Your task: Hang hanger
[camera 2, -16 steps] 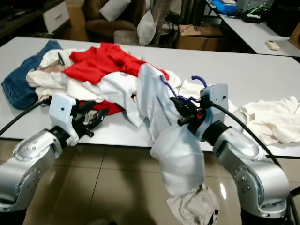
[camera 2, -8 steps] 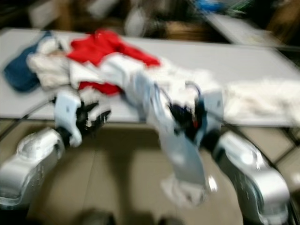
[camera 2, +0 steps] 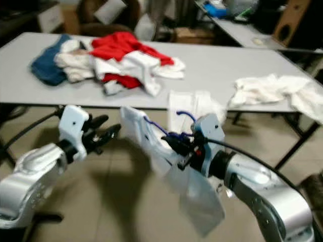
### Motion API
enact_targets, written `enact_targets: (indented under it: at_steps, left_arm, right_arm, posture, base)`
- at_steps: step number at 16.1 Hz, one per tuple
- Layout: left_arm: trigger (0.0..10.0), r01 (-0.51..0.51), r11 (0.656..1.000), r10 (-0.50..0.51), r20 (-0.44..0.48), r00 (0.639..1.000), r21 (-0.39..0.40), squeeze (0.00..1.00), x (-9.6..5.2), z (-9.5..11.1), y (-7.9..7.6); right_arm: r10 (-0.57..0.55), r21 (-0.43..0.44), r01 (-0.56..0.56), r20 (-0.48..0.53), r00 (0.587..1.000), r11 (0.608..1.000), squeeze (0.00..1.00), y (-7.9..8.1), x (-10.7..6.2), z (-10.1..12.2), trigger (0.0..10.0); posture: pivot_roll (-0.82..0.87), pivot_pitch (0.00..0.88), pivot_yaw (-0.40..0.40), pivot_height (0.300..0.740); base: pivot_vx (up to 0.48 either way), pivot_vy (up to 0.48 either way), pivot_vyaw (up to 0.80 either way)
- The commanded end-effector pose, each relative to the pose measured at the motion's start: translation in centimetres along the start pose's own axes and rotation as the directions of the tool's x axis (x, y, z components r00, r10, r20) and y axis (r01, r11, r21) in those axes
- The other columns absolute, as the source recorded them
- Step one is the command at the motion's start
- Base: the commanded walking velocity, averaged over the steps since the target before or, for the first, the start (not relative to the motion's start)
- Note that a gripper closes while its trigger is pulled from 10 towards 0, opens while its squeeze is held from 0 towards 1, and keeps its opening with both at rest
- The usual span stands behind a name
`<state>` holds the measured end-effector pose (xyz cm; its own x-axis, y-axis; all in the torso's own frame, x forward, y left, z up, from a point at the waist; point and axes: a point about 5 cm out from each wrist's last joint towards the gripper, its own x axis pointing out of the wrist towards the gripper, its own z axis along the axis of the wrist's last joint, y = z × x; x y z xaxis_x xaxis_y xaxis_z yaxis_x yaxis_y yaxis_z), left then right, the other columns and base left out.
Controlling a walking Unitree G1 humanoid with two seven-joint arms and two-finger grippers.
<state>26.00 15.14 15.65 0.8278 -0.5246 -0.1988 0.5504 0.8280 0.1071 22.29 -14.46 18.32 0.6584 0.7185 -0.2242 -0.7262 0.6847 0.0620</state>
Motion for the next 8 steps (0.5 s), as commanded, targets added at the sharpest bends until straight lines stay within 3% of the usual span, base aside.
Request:
enact_targets:
  at_steps: [1,3,5,6,8]
  left_arm:
    - [10.0,0.034,0.999,-0.033,-0.023,0.999,0.021,0.0,-0.3,-0.5,-0.4]
    - [10.0,0.016,1.0,-0.016,-0.025,1.0,0.011,0.0,-0.4,-0.6,0.0]
    - [10.0,-0.032,0.999,0.033,-0.035,0.999,0.027,0.0,-0.4,-0.7,0.6]
    - [10.0,-0.086,0.996,0.087,-0.029,0.996,0.016,0.0,-0.8,-0.6,1.3]
    - [10.0,-0.123,0.992,0.123,-0.036,0.992,0.011,0.0,-1.5,-0.9,1.8]
  right_arm:
    - [0.009,-0.006,-0.009,-0.001,1.0,1.0,0.0,0.1,0.2,0.0,10.0]
    - [0.001,-0.001,-0.001,0.018,1.0,1.0,0.0,0.2,0.9,0.1,10.0]
    - [-0.059,-0.027,0.06,0.033,0.998,0.998,0.0,-0.5,1.3,0.1,10.0]
    - [-0.128,-0.024,0.13,0.06,0.99,0.991,0.0,-1.6,1.7,-0.1,10.0]
    - [-0.148,-0.029,0.15,0.064,0.987,0.988,0.0,-2.0,2.1,-0.5,10.0]
  posture:
    - [-0.12,0.0,-0.022,0.74]
    - [-0.12,0.0,-0.024,0.74]
    - [-0.11,0.0,-0.023,0.74]
    - [-0.1,0.0,-0.032,0.74]
    - [-0.1,0.0,-0.038,0.74]
  base:
    - [0.0,0.0,0.8]
    - [0.0,0.0,0.8]
    - [0.0,0.0,0.8]
    - [0.0,0.0,0.8]
    - [0.0,0.0,0.8]
